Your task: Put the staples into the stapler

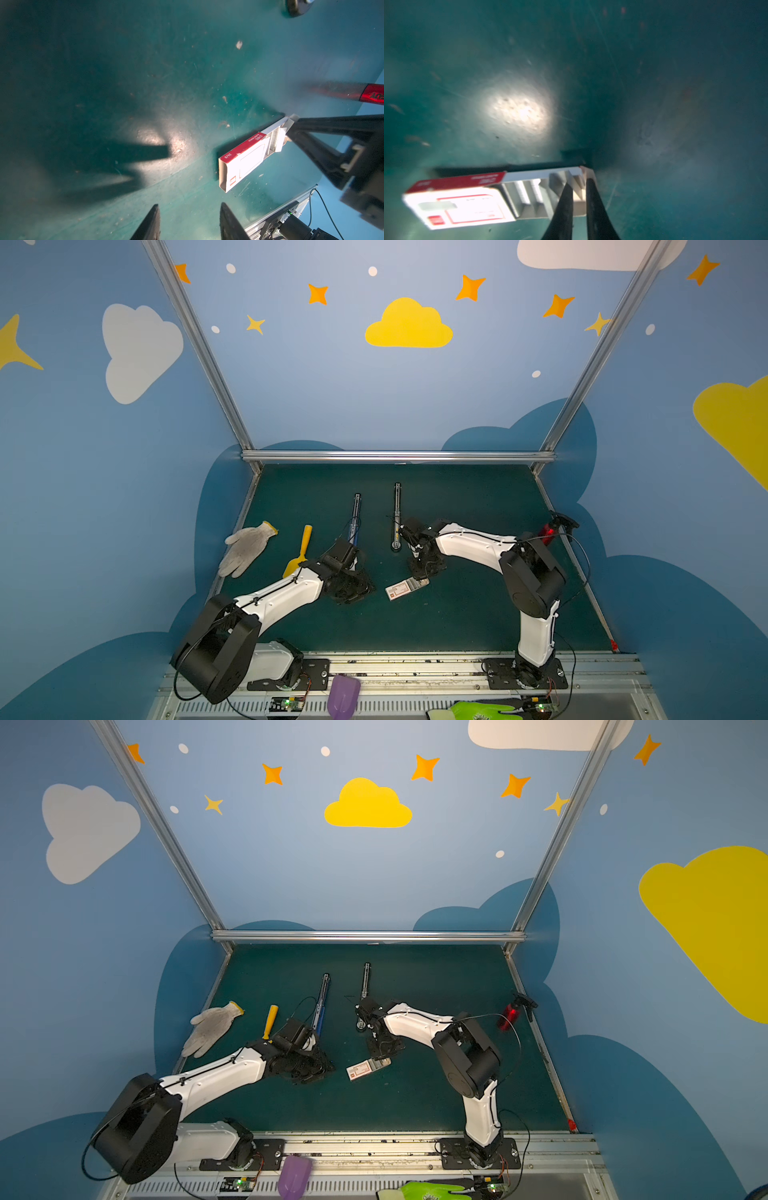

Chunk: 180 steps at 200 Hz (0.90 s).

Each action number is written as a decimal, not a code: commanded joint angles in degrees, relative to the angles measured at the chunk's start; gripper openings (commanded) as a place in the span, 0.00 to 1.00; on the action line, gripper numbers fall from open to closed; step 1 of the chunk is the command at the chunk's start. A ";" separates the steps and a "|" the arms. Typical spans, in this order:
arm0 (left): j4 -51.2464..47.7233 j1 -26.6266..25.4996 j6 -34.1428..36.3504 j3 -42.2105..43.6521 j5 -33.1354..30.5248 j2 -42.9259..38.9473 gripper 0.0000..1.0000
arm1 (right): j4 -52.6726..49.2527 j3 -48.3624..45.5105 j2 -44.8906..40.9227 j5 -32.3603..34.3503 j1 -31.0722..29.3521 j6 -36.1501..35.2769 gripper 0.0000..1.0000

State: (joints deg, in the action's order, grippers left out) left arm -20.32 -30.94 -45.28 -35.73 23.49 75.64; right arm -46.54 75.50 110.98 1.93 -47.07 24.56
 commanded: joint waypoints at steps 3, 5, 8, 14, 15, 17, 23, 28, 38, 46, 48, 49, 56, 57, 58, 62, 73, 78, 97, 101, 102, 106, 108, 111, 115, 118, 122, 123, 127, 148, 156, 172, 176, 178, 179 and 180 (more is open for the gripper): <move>-0.20 -0.17 -0.12 0.15 -0.28 -0.49 0.47 | 0.02 -2.13 -2.37 0.02 0.04 0.82 0.15; -0.24 -0.17 -0.09 0.18 -0.28 -0.49 0.47 | 0.09 -2.25 -2.46 0.01 0.04 0.84 0.15; -0.25 -0.17 -0.09 0.14 -0.28 -0.49 0.47 | 0.12 -2.44 -2.55 -0.08 0.05 0.88 0.15; -0.14 -0.12 -0.08 0.13 -0.28 -0.53 0.47 | 0.22 -2.74 -2.62 -0.17 0.05 0.98 0.15; -0.15 -0.10 -0.08 0.13 -0.28 -0.51 0.47 | 0.22 -2.78 -2.61 -0.22 0.05 1.00 0.15; -0.09 -0.16 -0.08 0.13 -0.33 -0.49 0.47 | 0.29 -2.85 -2.63 -0.19 0.05 1.02 0.15; -0.13 -0.22 -0.14 0.17 -0.28 -0.49 0.47 | 0.40 -3.06 -2.67 -0.26 0.05 1.06 0.15; -0.06 -0.17 -0.16 0.18 -0.29 -0.51 0.47 | 0.60 -3.15 -2.61 -0.31 -0.02 1.03 0.14; -0.03 -0.19 -0.18 0.12 -0.29 -0.47 0.47 | 0.82 -3.34 -2.46 -0.41 -0.11 1.03 0.13; -0.10 -0.17 -0.24 0.04 -0.22 -0.57 0.47 | 0.93 -3.27 -2.27 -0.44 -0.04 1.08 0.13; -0.10 -0.17 -0.18 0.04 -0.27 -0.60 0.47 | 0.95 -3.26 -2.22 -0.48 -0.04 1.06 0.13; -0.13 -0.17 -0.26 0.04 -0.27 -0.59 0.47 | 0.94 -3.26 -2.19 -0.51 -0.08 1.04 0.13; -0.24 -0.18 -0.25 0.10 -0.28 -0.62 0.47 | 1.04 -3.10 -2.10 -0.48 -0.04 1.03 0.12; -0.25 -0.18 -0.25 0.12 -0.28 -0.60 0.47 | 1.03 -3.07 -2.09 -0.46 -0.04 0.98 0.12; -0.25 -0.18 -0.25 0.08 -0.33 -0.63 0.47 | 1.11 -3.07 -2.13 -0.45 -0.04 1.00 0.12; -0.25 -0.17 -0.27 0.10 -0.28 -0.71 0.47 | 1.05 -2.96 -2.05 -0.44 -0.08 0.94 0.10; -0.40 -0.17 -0.27 0.05 -0.34 -0.76 0.47 | 0.81 -2.51 -2.09 -0.27 -0.13 0.78 0.05; -0.50 -0.14 -0.25 0.00 -0.44 -0.85 0.47 | 0.63 -2.34 -2.29 -0.26 -0.13 0.69 0.04; -0.69 -0.19 -0.21 -0.35 -0.57 -1.02 0.47 | -0.07 -1.95 -3.70 0.25 -0.04 0.31 0.01; -0.74 -0.18 -0.17 -0.47 -0.74 -1.14 0.47 | -0.25 -1.87 -4.10 0.26 0.04 0.20 0.01; -0.80 -0.18 -0.16 -0.52 -0.77 -1.12 0.47 | -0.23 -1.86 -4.19 0.22 0.04 0.21 0.01; -0.85 -0.17 -0.08 -0.69 -0.80 -1.11 0.47 | -0.59 -1.83 -4.69 0.18 0.12 0.18 0.01; -0.90 -0.17 -0.08 -0.78 -0.85 -1.10 0.47 | -0.64 -1.78 -4.87 0.13 0.13 0.15 0.01; -0.88 -0.19 -0.10 -0.97 -0.94 -1.20 0.47 | -0.73 -1.77 -5.35 0.05 0.20 0.14 0.01; -1.00 -0.15 0.00 -1.19 -1.06 -1.18 0.47 | -0.67 -1.76 -5.86 -0.18 0.28 0.06 0.00; -1.08 -0.18 0.00 -1.41 -1.21 -1.24 0.47 | -0.67 -1.84 -6.31 -0.24 0.24 0.04 0.00; -1.13 -0.18 0.09 -1.65 -1.40 -1.39 0.47 | -0.67 -1.94 -6.92 -0.46 0.36 -0.01 0.00; -1.17 -0.18 0.09 -1.77 -1.45 -1.38 0.47 | -0.71 -1.94 -7.09 -0.54 0.38 0.02 0.00; -1.38 -0.18 0.25 -2.15 -1.65 -1.45 0.47 | -0.73 -2.01 -7.74 -0.88 0.40 -0.01 0.00; -2.39 -0.17 1.11 -4.50 -2.57 -1.71 0.47 | 0.03 -2.86 -10.92 -3.13 1.08 -0.40 0.00; -2.57 -0.18 1.37 -5.22 -2.81 -1.73 0.47 | 0.66 -3.37 -12.07 -4.44 1.39 -0.71 0.00; -2.50 -0.18 1.57 -6.16 -3.08 -1.86 0.48 | 1.39 -4.17 -13.78 -6.24 1.87 -1.47 0.00; -2.46 -0.18 1.59 -6.24 -3.09 -1.89 0.48 | 1.50 -4.34 -14.06 -6.41 1.92 -1.72 0.00; -2.45 -0.17 1.57 -6.30 -3.09 -1.90 0.48 | 1.60 -4.39 -14.15 -6.48 1.94 -1.86 0.00; -2.45 -0.17 1.58 -6.34 -3.09 -1.90 0.48 | 1.57 -4.39 -14.18 -6.49 2.01 -1.92 0.00; -2.45 -0.13 1.59 -6.40 -3.09 -1.90 0.48 | 1.56 -4.44 -14.20 -6.50 2.04 -1.94 0.00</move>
State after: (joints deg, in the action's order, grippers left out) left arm -21.65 -30.94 -44.84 -40.29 21.71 75.18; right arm -45.58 72.47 99.00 -1.63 -45.78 24.16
